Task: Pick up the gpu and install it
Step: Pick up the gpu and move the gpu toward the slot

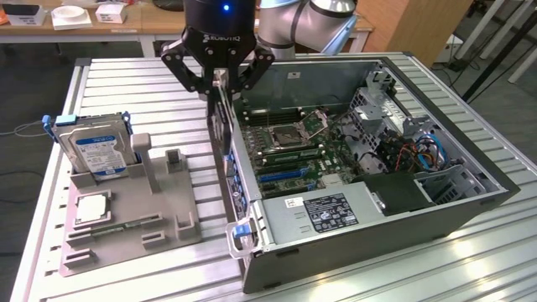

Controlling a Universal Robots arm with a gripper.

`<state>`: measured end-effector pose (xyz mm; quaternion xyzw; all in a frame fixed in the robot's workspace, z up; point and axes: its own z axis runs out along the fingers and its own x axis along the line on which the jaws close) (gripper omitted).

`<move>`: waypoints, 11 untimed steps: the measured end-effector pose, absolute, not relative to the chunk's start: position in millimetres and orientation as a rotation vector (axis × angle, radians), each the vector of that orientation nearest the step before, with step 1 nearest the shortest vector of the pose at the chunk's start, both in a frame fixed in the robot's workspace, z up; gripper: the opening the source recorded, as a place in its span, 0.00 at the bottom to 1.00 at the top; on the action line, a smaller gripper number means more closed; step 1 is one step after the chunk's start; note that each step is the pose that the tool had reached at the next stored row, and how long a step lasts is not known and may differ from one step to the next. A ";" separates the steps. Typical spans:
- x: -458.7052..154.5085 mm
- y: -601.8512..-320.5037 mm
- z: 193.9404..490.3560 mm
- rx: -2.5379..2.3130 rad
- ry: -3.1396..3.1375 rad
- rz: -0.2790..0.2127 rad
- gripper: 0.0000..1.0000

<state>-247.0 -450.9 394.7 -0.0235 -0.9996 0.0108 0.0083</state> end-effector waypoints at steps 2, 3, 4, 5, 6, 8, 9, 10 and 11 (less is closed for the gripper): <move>-244.4 -450.9 395.2 -0.078 -3.124 0.034 0.29; -243.1 -450.9 395.4 -0.081 -3.124 0.034 0.29; -242.0 -450.9 395.7 -0.084 -3.124 0.034 0.29; -241.1 -450.9 395.9 -0.088 -3.124 0.033 0.29; -240.2 -450.9 396.1 -0.092 -3.123 0.033 0.29; -238.6 -450.9 396.6 -0.101 -3.123 0.033 0.29; -237.9 -450.9 396.7 -0.106 -3.123 0.033 0.29; -237.2 -450.9 396.9 -0.111 -3.123 0.033 0.29; -236.5 -450.9 397.1 -0.116 -3.122 0.033 0.29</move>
